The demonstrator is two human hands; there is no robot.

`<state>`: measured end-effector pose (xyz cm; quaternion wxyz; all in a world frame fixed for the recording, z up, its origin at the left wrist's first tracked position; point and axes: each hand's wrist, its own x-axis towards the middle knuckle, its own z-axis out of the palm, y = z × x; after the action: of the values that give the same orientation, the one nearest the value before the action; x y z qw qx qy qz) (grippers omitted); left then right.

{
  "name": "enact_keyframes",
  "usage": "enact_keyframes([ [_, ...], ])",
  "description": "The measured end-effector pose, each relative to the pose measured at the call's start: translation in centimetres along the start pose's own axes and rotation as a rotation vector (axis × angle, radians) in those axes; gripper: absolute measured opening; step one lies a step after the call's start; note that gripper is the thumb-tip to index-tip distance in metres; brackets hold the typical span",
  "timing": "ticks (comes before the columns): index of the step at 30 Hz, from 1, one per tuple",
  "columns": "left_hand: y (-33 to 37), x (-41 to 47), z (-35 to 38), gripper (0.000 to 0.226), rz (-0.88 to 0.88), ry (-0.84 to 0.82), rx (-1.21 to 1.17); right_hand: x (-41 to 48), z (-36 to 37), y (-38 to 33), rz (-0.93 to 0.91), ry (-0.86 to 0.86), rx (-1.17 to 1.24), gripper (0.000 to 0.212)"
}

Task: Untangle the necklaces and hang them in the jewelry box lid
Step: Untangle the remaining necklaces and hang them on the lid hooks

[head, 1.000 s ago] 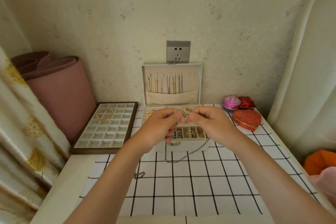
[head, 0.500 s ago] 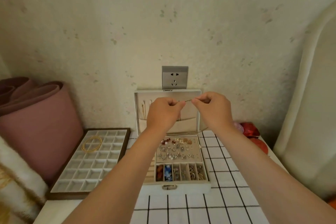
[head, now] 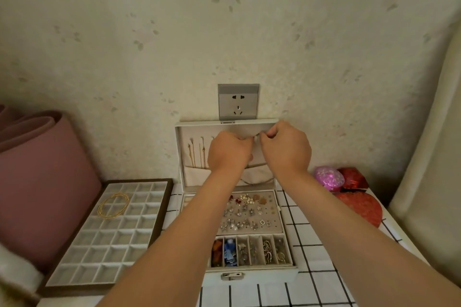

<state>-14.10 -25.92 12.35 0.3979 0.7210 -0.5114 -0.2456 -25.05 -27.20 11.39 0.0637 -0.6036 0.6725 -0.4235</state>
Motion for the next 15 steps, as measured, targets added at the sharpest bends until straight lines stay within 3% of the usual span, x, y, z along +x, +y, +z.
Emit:
enact_keyframes([
  [5,-0.8,-0.8,0.4,0.039,0.007,-0.109,0.023,-0.7,-0.3,1.3,-0.021,-0.112,-0.041,0.015],
  [8,-1.2,-0.9,0.2,0.023,-0.053,-0.214,-0.142,-1.2,-0.3,2.0,0.033,-0.242,-0.015,0.015],
  [12,-0.8,-1.3,-0.9,0.013,-0.11,-0.394,-0.327,-1.9,-1.4,1.5,0.239,-0.514,0.36,0.016],
  [15,-0.3,-1.6,-1.6,0.018,-0.13,-0.451,-0.403,-2.4,-2.4,1.0,0.419,-0.725,0.593,0.02],
])
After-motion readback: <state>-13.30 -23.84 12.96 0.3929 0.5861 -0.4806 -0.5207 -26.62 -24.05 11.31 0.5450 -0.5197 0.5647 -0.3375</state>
